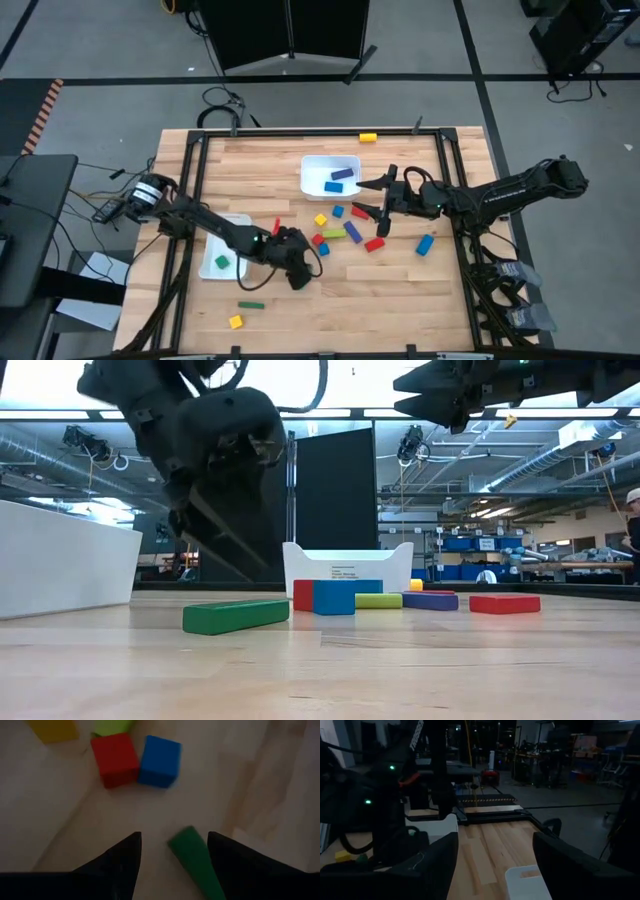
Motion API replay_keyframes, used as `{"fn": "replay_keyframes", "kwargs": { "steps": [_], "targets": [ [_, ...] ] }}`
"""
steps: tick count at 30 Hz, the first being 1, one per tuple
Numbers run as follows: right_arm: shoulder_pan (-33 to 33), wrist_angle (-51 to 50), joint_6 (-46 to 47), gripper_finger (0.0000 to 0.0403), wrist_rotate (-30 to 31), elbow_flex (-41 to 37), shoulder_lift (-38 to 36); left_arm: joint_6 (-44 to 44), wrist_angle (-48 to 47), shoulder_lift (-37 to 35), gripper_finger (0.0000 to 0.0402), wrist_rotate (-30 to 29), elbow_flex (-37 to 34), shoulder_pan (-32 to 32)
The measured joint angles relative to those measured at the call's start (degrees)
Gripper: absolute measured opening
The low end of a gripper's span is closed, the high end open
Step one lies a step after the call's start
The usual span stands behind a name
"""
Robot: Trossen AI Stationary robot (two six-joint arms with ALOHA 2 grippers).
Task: Sort blocks by size
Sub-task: Put the rectangular green block into the top white bin
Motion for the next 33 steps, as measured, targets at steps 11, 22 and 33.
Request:
{"fn": "replay_keyframes", "kwargs": {
  "steps": [11, 22, 33],
  "targets": [
    [0.2, 0.06, 0.79, 0.0266, 0.0, 0.02, 0.0, -6.44, -8.73, 1.33, 0.0236, -0.71, 7.0, -2.58],
    [1.52, 0.13, 0.97, 0.0265, 0.0, 0.02, 0.0, -11.1, -17.62, 11.76, 0.0239, 2.83, 17.36, -2.74],
    [2.12, 0.1, 0.82, 0.0264, 0.0, 0.02, 0.0, -10.75, -24.1, 16.7, 0.0264, 3.34, 22.23, -2.74]
  ]
}}
